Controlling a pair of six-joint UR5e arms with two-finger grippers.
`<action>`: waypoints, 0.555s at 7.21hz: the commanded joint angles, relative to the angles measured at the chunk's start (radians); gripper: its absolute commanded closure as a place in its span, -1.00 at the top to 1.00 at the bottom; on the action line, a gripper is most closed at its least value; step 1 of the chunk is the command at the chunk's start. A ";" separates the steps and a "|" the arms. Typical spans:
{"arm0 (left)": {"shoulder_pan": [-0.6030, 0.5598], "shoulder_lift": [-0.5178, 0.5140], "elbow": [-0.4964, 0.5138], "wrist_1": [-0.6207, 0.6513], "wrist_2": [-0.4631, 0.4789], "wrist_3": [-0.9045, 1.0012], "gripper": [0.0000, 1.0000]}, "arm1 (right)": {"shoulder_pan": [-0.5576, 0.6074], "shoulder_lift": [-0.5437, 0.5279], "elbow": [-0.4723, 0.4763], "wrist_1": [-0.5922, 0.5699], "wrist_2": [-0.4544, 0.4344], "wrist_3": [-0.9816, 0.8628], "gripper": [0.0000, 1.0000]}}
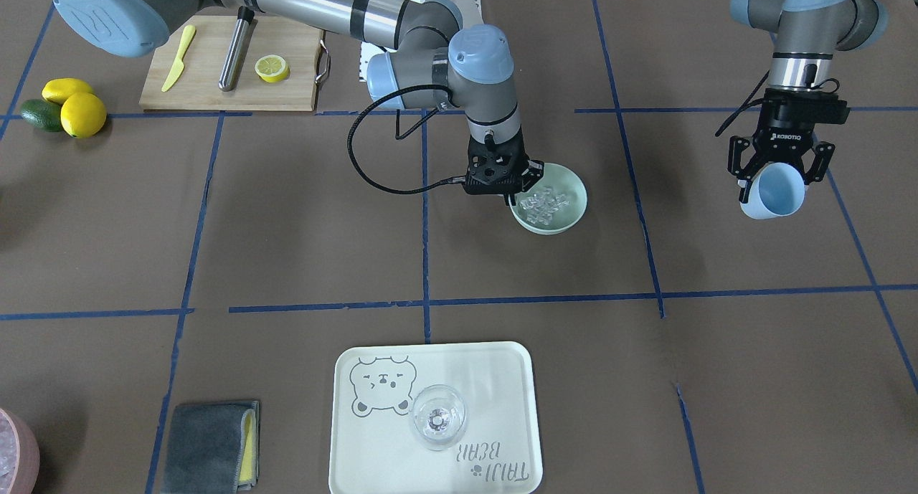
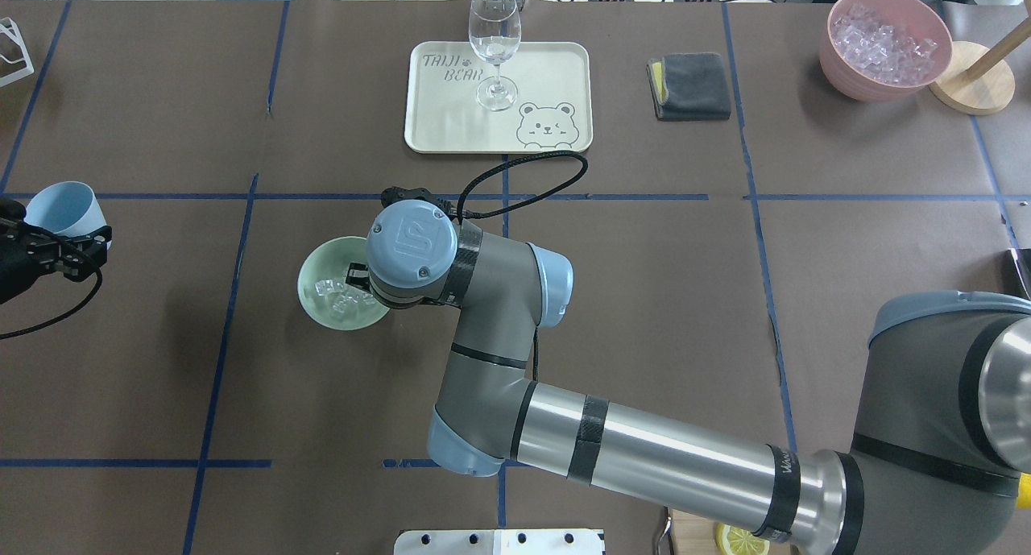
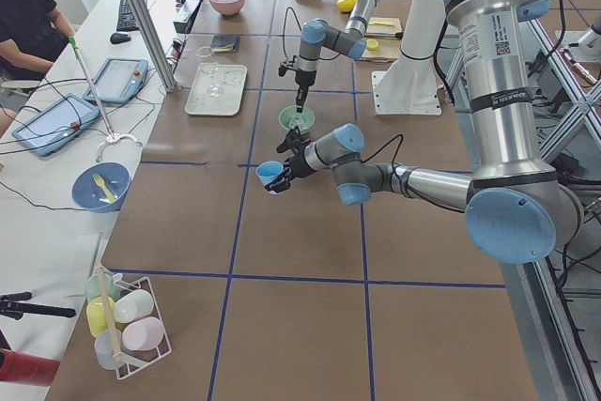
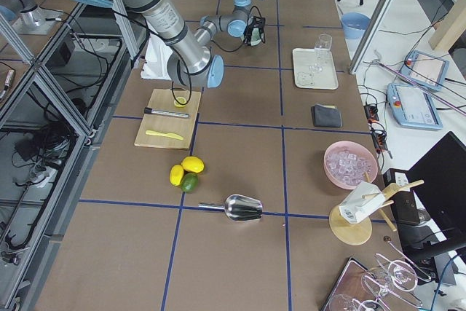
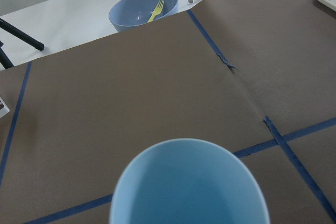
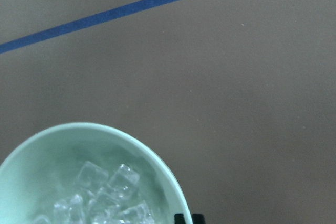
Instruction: Pour ice into bowl
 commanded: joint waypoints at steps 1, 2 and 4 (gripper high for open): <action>0.001 -0.001 0.056 -0.018 0.006 -0.147 -1.00 | 0.026 0.012 0.016 -0.003 0.015 -0.002 -1.00; 0.009 -0.004 0.073 -0.060 0.079 -0.219 -1.00 | 0.053 0.014 0.035 -0.006 0.045 -0.002 -1.00; 0.024 0.002 0.132 -0.153 0.138 -0.245 -1.00 | 0.109 0.012 0.112 -0.087 0.130 -0.002 -1.00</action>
